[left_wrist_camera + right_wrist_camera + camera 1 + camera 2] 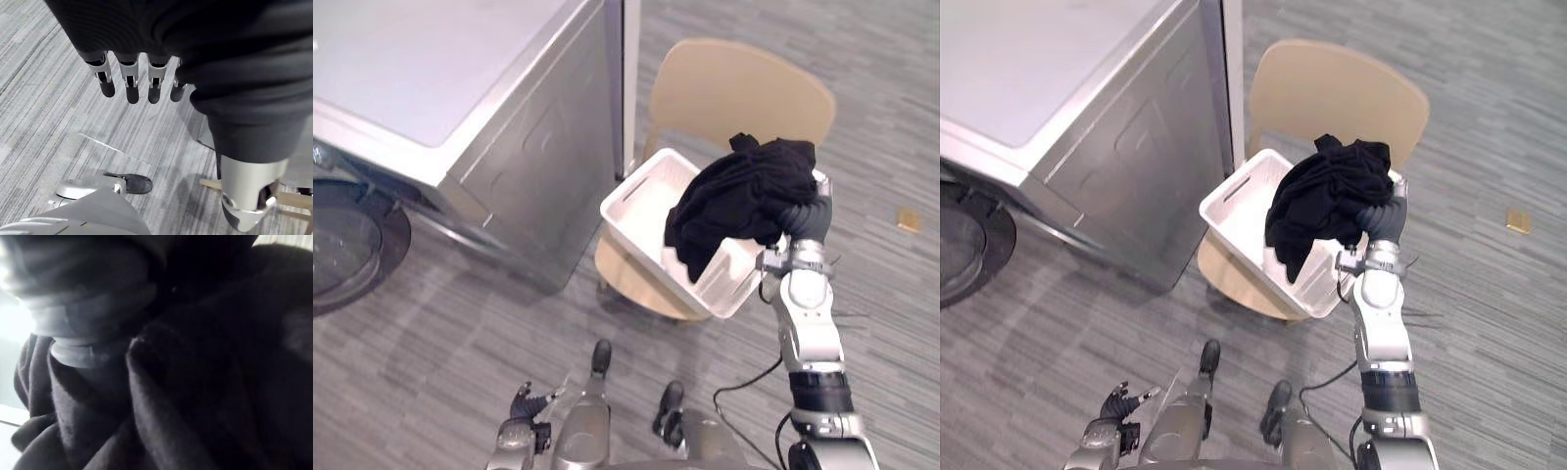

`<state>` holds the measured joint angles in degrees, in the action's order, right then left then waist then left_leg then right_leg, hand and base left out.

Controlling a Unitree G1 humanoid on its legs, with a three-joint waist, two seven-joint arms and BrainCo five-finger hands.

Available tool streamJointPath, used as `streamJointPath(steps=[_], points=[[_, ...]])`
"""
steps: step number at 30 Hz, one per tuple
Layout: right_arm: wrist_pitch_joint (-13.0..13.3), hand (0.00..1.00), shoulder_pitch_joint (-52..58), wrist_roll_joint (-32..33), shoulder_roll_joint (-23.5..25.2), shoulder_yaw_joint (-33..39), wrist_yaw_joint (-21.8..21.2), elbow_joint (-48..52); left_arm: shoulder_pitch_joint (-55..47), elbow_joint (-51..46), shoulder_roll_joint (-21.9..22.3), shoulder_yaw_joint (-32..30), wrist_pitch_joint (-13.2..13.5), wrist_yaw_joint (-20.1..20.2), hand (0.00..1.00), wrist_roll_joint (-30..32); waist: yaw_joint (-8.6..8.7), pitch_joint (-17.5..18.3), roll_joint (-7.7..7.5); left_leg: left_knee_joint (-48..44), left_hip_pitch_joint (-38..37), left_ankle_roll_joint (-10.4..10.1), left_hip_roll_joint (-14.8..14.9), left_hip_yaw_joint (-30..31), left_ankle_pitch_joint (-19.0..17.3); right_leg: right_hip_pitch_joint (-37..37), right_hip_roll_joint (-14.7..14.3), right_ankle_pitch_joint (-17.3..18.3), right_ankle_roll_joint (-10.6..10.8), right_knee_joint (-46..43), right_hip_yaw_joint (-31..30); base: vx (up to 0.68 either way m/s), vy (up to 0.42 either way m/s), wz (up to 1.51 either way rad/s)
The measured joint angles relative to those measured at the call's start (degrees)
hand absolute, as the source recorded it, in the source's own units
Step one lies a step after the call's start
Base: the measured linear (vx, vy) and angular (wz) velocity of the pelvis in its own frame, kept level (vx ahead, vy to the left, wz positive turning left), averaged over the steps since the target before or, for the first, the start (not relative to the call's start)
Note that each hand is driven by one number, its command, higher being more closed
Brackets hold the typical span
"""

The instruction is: Pick up the laundry basket with both hands and put the clothes into the washing machine.

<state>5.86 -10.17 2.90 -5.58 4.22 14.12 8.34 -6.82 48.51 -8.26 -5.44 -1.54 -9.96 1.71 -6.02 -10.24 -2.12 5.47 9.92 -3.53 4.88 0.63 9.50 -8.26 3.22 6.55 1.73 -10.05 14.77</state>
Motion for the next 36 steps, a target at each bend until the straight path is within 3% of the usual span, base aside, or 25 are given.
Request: streamJointPath(steps=[3,5,6,7,8,9,10,11,12,13,14,15,18,19,21,22,23,24,25,26,27,30,36], points=[[0.51,1.00,4.65,1.70,1.25,-0.81,-1.80,1.37,0.33,-3.18,0.09,-0.01,0.17,0.00,0.00,-0.05,2.17,0.03,0.13,0.02,-0.67,0.35,-0.13,3.01,-0.29,-0.16,-0.32,1.82,2.59,-5.51,-5.03,-0.01,0.002,0.53],[0.51,1.00,7.80,1.68,3.23,-0.88,-1.83,4.80,0.76,-8.20,0.45,-0.31,0.61,-0.14,0.00,-0.54,2.18,0.47,-0.53,-0.15,-0.52,0.57,-1.23,5.93,0.05,-1.48,0.44,8.33,4.22,-19.02,-11.89,-0.03,-0.087,1.03],[0.52,1.00,8.05,1.68,3.62,-1.05,-1.83,5.59,0.50,-9.85,0.77,-0.39,0.71,-0.18,0.00,-1.09,2.03,0.76,-0.98,-0.81,-0.04,0.46,-1.94,6.26,0.13,-1.19,0.93,9.65,4.70,-21.28,-13.52,-0.07,-0.189,1.06],[0.56,1.00,7.88,1.65,3.95,-2.72,-1.78,6.97,-0.08,-13.50,1.38,-0.58,0.81,-0.35,0.00,-2.00,1.60,1.51,-1.85,-3.28,2.26,0.40,-3.26,7.31,0.09,-0.98,0.93,12.63,4.46,-21.79,-16.96,-0.12,-0.220,0.83],[0.56,1.00,7.13,1.63,4.00,-4.74,-1.76,8.43,-0.56,-17.31,2.52,-1.07,0.86,-0.67,0.00,-3.46,0.34,1.82,-1.90,-5.91,4.88,0.22,-3.86,7.85,0.20,-0.93,0.84,14.87,2.18,-20.10,-17.36,-0.15,-0.227,0.63],[0.58,1.00,6.78,1.61,3.97,-5.61,-1.78,9.09,-0.85,-19.13,2.96,-0.99,0.95,-1.00,0.00,-4.11,-0.56,1.96,-1.57,-7.15,6.21,-0.32,-3.79,7.84,0.60,-0.82,0.56,15.85,0.77,-18.91,-16.85,-0.18,-0.226,0.37],[0.69,1.00,6.23,1.62,3.83,-6.70,-1.78,9.49,-1.10,-21.13,4.81,-0.75,1.09,-1.44,0.00,-5.27,-1.40,1.88,0.04,-8.84,7.94,-0.59,-2.98,7.98,0.84,-0.91,-0.49,16.26,-0.35,-17.91,-15.54,-0.21,-0.196,0.50],[0.69,1.00,6.30,1.67,3.20,-7.85,-1.72,9.50,-2.30,-24.39,6.66,0.47,1.16,-1.61,0.00,-6.67,-1.20,2.45,2.31,-9.98,9.59,-0.86,-2.10,9.08,1.32,-1.14,-1.69,15.89,-0.94,-17.97,-12.72,-0.28,-0.239,0.77],[0.68,1.00,6.57,1.64,2.38,-9.28,-1.71,9.52,-4.56,-29.10,7.61,2.67,1.30,-1.52,0.00,-7.89,-1.14,3.40,3.95,-8.18,10.18,0.27,-1.27,9.67,0.59,-2.03,-3.03,15.40,-2.47,-18.32,-10.18,-0.25,-0.187,0.84],[0.69,1.00,6.56,1.63,1.93,-9.86,-1.74,9.53,-5.53,-31.22,7.85,3.57,1.46,-1.39,0.00,-8.37,-1.07,3.71,4.45,-7.28,10.19,0.80,-0.32,7.85,-0.91,-2.01,-2.95,14.83,-3.42,-17.50,-9.08,-0.19,-0.132,0.86],[0.69,1.00,6.49,1.63,1.63,-9.88,-1.86,9.60,-5.45,-33.24,7.92,4.74,1.55,-1.21,0.00,-8.65,-0.90,3.65,4.44,-7.55,11.29,3.45,0.72,3.09,-6.25,-1.80,-2.28,13.50,-4.30,-15.60,-6.94,-0.18,-0.091,0.93],[0.69,1.00,5.71,1.50,0.75,-10.12,-2.00,9.26,-5.25,-36.39,7.83,5.97,1.74,-1.15,0.00,-8.82,-0.77,3.38,3.96,-10.45,12.69,4.08,1.25,-1.68,-8.05,-2.01,-0.91,11.75,-5.00,-14.15,-4.87,-0.17,-0.099,1.00],[0.30,1.00,4.88,0.95,-0.71,-11.69,-3.34,8.69,-5.93,-43.71,7.01,6.76,3.28,-0.04,0.00,-8.01,-0.67,3.89,4.14,-24.95,9.48,3.92,1.80,-7.30,-8.42,-1.01,1.19,8.57,-5.40,-10.98,-2.20,-0.16,-0.077,0.55],[0.46,1.00,3.57,0.87,-1.07,-13.00,-4.37,7.52,-5.39,-45.25,5.87,7.30,4.64,0.03,0.00,-7.05,-0.57,4.63,5.10,-27.36,6.56,3.63,2.75,-8.17,-11.49,-1.00,1.12,7.65,-5.41,-9.65,-1.55,-0.15,0.035,0.46],[0.55,1.00,0.17,0.85,-1.74,-14.42,-5.55,3.07,-3.31,-45.54,3.99,8.29,5.37,0.14,0.00,-5.55,0.97,4.89,5.31,-27.40,2.84,3.96,3.34,-9.12,-14.10,-0.98,1.77,6.28,-5.17,-8.55,0.23,-0.12,0.072,0.57],[0.37,1.00,-2.25,0.84,-2.55,-14.72,-6.85,-1.64,-0.89,-45.59,2.34,10.65,5.91,0.56,0.00,-3.26,1.63,5.22,5.00,-24.03,-1.05,3.72,3.24,-10.23,-13.93,-1.00,2.59,4.84,-4.47,-7.04,2.08,-0.13,0.090,0.74],[0.25,1.00,-2.88,0.87,-2.87,-14.84,-7.28,-3.11,-0.11,-45.66,1.96,11.71,6.35,1.16,0.00,-2.30,1.98,5.80,5.61,-20.78,-2.98,3.03,3.37,-10.82,-13.06,-0.98,2.64,4.26,-4.07,-6.25,3.05,-0.13,0.122,0.92],[0.20,1.00,-3.48,0.97,-3.67,-14.82,-8.16,-4.95,1.59,-45.65,1.58,14.24,6.91,1.76,0.00,-0.42,2.19,6.46,6.59,-12.25,-6.72,-0.22,3.59,-11.11,-10.90,-1.14,2.23,3.12,-3.23,-4.89,4.83,-0.11,0.158,0.74],[0.14,1.00,-3.92,0.98,-3.90,-14.88,-8.75,-6.58,2.99,-45.64,1.05,16.07,7.21,2.42,0.00,1.22,2.10,6.62,6.84,-8.18,-7.79,-1.15,3.94,-10.84,-10.30,-1.17,1.78,2.24,-2.89,-4.03,6.09,-0.11,0.176,0.71],[0.06,1.00,-4.71,1.04,-3.53,-15.43,-9.34,-8.93,4.18,-45.62,0.00,17.66,7.36,2.50,0.00,2.66,2.09,6.66,6.60,-6.49,-7.91,-1.54,4.20,-10.63,-10.26,-1.14,1.47,1.53,-2.60,-3.31,6.90,-0.14,0.219,0.48],[-0.22,1.00,-5.72,1.10,-2.59,-16.83,-9.58,-12.15,5.02,-45.43,-1.84,19.13,7.42,2.49,0.00,4.33,2.02,6.68,5.38,-5.99,-7.76,-2.14,3.86,-10.14,-9.89,-0.95,1.70,0.50,-2.11,-2.49,7.13,-0.09,0.137,0.29],[-1.24,1.00,-6.66,2.00,-1.42,-23.00,-11.86,-15.31,5.14,-45.42,-5.03,21.44,7.45,2.34,0.00,10.29,1.88,6.83,4.48,-6.49,-8.68,-2.21,2.14,-9.00,-9.68,2.49,2.44,-1.93,-0.66,1.09,6.92,-0.10,0.144,0.26],[-1.24,1.00,-10.14,7.34,2.18,-30.10,-13.20,-18.13,8.04,-43.53,-6.74,24.53,7.59,0.85,0.00,16.13,1.89,7.25,4.30,-5.33,-8.51,-1.01,1.03,-8.51,-7.74,4.44,2.66,-6.24,-0.64,6.41,6.94,-0.12,0.075,0.07]])
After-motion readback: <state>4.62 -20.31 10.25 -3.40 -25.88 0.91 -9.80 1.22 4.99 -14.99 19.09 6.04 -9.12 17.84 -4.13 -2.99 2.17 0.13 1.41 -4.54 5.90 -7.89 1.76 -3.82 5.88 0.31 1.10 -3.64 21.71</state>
